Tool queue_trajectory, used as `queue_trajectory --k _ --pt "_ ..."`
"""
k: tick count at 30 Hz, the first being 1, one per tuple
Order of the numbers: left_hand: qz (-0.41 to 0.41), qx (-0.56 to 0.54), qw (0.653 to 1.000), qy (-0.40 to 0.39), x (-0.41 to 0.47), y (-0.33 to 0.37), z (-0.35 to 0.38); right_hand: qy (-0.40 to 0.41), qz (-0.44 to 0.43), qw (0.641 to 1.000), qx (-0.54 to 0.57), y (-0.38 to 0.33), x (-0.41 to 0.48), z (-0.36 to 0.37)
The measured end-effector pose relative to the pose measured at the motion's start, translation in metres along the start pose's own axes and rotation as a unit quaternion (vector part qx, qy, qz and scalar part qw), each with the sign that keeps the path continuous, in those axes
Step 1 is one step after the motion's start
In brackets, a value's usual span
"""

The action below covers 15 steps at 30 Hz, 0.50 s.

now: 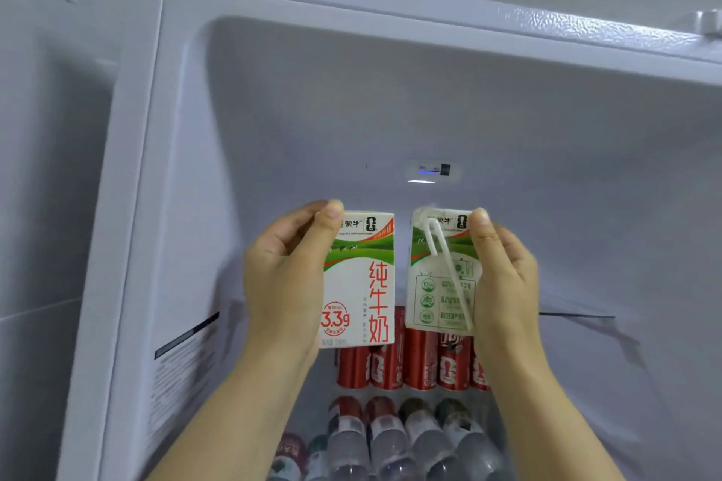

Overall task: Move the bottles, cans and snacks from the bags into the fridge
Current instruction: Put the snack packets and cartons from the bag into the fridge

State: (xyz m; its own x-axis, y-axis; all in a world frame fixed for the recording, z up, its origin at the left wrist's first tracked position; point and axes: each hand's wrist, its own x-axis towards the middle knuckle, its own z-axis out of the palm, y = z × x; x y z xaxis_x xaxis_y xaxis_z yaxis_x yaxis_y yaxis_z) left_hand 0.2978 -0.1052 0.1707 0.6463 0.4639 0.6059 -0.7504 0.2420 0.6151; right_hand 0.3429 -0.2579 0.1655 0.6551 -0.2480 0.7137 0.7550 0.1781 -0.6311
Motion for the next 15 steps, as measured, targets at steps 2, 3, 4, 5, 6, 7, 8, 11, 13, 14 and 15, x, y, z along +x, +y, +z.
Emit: queue_trajectory --k 2,3,4,5,6,7,8,11,13,14,15 --pt "0.017 -0.005 1.000 0.006 0.004 -0.002 0.005 0.002 0.001 1.000 0.007 0.004 0.012 0.002" --pt "0.028 -0.007 1.000 0.009 0.006 -0.002 0.008 0.003 0.003 1.000 0.008 0.007 0.017 0.003" --pt "0.038 -0.007 0.999 0.013 0.009 -0.003 0.011 0.004 0.006 1.000 0.008 0.009 0.022 0.003" --pt "0.046 -0.008 0.999 0.017 0.013 -0.005 0.014 0.006 0.010 1.000 0.008 0.011 0.027 0.004" --pt "0.049 -0.012 0.998 0.025 0.017 -0.007 0.017 0.011 0.016 1.000 0.011 0.013 0.032 0.004" --pt "0.048 -0.019 0.998 0.035 0.023 -0.009 0.019 0.015 0.021 1.000 0.015 0.015 0.036 0.003" --pt "0.046 -0.023 0.998 0.046 0.028 -0.012 0.022 0.016 0.025 0.999 0.015 0.018 0.040 0.003" --pt "0.050 -0.024 0.996 0.069 0.043 -0.022 0.027 0.006 0.039 0.999 -0.001 0.025 0.046 0.000" --pt "0.050 -0.029 0.995 0.082 0.049 -0.031 0.027 -0.020 0.060 0.998 0.000 0.029 0.050 -0.005" --pt "0.050 -0.025 0.995 0.086 0.051 -0.035 0.026 -0.037 0.070 0.997 -0.002 0.030 0.053 -0.008" --pt "0.049 -0.019 0.995 0.087 0.052 -0.040 0.026 -0.057 0.077 0.995 -0.007 0.030 0.055 -0.011"
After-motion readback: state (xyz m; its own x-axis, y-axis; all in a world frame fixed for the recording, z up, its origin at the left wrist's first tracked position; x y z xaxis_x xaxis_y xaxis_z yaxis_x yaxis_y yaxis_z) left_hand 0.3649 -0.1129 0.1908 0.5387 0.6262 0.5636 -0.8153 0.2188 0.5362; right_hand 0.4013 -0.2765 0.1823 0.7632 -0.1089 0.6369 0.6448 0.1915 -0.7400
